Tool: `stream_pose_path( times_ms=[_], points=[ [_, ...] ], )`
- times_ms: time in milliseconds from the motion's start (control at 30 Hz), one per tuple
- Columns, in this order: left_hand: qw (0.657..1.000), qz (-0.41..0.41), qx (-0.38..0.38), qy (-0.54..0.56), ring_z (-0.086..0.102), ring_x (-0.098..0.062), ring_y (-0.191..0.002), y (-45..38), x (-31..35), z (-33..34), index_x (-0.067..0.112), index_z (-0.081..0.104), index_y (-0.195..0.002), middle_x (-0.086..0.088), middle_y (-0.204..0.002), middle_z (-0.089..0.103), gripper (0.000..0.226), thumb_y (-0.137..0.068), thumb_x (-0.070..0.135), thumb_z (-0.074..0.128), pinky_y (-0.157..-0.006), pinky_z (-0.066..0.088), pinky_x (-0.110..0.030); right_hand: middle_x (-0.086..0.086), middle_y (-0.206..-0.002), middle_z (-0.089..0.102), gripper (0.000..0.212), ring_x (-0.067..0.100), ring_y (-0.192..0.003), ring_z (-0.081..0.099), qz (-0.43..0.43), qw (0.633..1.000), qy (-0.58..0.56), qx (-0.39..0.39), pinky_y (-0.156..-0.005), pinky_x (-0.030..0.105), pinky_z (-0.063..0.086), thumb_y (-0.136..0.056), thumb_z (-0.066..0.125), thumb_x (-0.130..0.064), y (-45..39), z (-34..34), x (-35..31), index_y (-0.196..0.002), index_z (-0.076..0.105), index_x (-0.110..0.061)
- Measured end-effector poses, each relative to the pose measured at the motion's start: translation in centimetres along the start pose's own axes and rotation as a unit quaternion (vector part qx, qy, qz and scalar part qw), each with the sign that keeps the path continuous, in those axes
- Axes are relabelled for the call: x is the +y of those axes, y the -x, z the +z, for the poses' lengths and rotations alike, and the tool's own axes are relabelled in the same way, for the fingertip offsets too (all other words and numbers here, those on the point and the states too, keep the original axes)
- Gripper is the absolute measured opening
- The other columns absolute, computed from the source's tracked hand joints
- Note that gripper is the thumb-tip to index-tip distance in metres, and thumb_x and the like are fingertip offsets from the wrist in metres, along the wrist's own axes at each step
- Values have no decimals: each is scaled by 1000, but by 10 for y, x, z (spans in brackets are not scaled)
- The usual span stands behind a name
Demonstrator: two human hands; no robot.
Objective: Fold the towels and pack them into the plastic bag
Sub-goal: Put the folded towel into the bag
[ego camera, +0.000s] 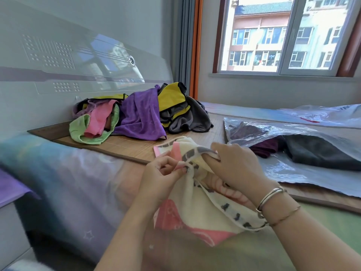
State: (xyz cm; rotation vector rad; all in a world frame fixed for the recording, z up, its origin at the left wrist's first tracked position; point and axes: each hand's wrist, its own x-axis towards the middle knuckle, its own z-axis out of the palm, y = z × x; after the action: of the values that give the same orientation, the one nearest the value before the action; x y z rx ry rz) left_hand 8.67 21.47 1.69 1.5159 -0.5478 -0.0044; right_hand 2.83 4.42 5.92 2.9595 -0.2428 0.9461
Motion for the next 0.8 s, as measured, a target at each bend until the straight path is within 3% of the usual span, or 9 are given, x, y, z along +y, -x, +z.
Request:
stream_pose_path(
  times_ms=[33,100,200,367,500,567,667,733,800],
  points=[
    [1000,2,0,7,68,4,-85,1,2,0,-3,67,-79,-3,-121,66,11,-79,5,75,-82,50,-18,0,-89,60,22,27,-90,61,-41,999,-26,22,-70,32,30,-94,43,-41,-1,0,0,-102,53,-23],
    [1000,-5,4,25,69,-9,-80,3,5,-1,1,68,-79,-2,-99,74,10,-79,9,76,-80,53,-33,-6,-106,60,34,18,-98,59,-133,987,-83,30,-75,29,32,-86,51,-24,-3,2,-3,-120,49,-27],
    [999,-9,7,49,63,-6,-68,3,8,-3,-1,68,-83,-7,-78,73,11,-79,7,75,-64,49,-20,-9,-101,58,37,13,-95,55,-202,975,-92,30,-75,25,35,-76,46,-24,-3,6,-10,-113,54,-29],
    [996,56,10,74,63,1,-66,8,17,-2,1,70,-77,2,-83,70,8,-74,3,76,-56,44,-9,-8,-77,64,12,15,-76,60,-105,970,-212,51,-69,37,50,-86,50,-32,-4,7,-14,-85,61,-26],
    [992,104,58,28,63,-22,-104,7,17,-7,23,74,-70,2,-118,60,18,-59,35,82,-77,50,-31,9,-67,63,16,19,-56,52,-44,922,-384,-8,-59,36,44,-95,53,-25,-9,0,-13,-90,63,-35],
    [991,120,57,6,56,-14,-117,9,20,-6,27,73,-66,14,-124,58,13,-60,35,82,-89,49,-32,9,-79,70,21,28,-67,61,-69,897,-430,-70,-64,38,48,-97,54,-19,-6,-8,-15,-95,68,-34],
    [992,119,37,17,63,3,-95,12,24,-1,20,74,-68,14,-114,68,7,-69,18,81,-96,49,-32,-6,-86,72,18,7,-81,63,-101,907,-393,-114,-70,12,44,-96,56,-18,0,-12,-19,-95,74,-22],
    [992,118,51,9,64,0,-74,13,24,1,19,76,-72,14,-99,73,7,-72,15,81,-88,51,-44,-7,-81,69,18,-1,-76,58,-92,909,-388,-118,-69,11,40,-96,56,-22,0,-13,-19,-91,73,-21],
    [990,123,76,2,67,-8,-77,11,23,-1,20,75,-74,11,-88,74,8,-72,15,81,-81,54,-48,-7,-83,68,17,0,-75,56,-70,914,-382,-121,-71,18,40,-96,56,-22,-1,-12,-16,-91,73,-22]
  ],
)
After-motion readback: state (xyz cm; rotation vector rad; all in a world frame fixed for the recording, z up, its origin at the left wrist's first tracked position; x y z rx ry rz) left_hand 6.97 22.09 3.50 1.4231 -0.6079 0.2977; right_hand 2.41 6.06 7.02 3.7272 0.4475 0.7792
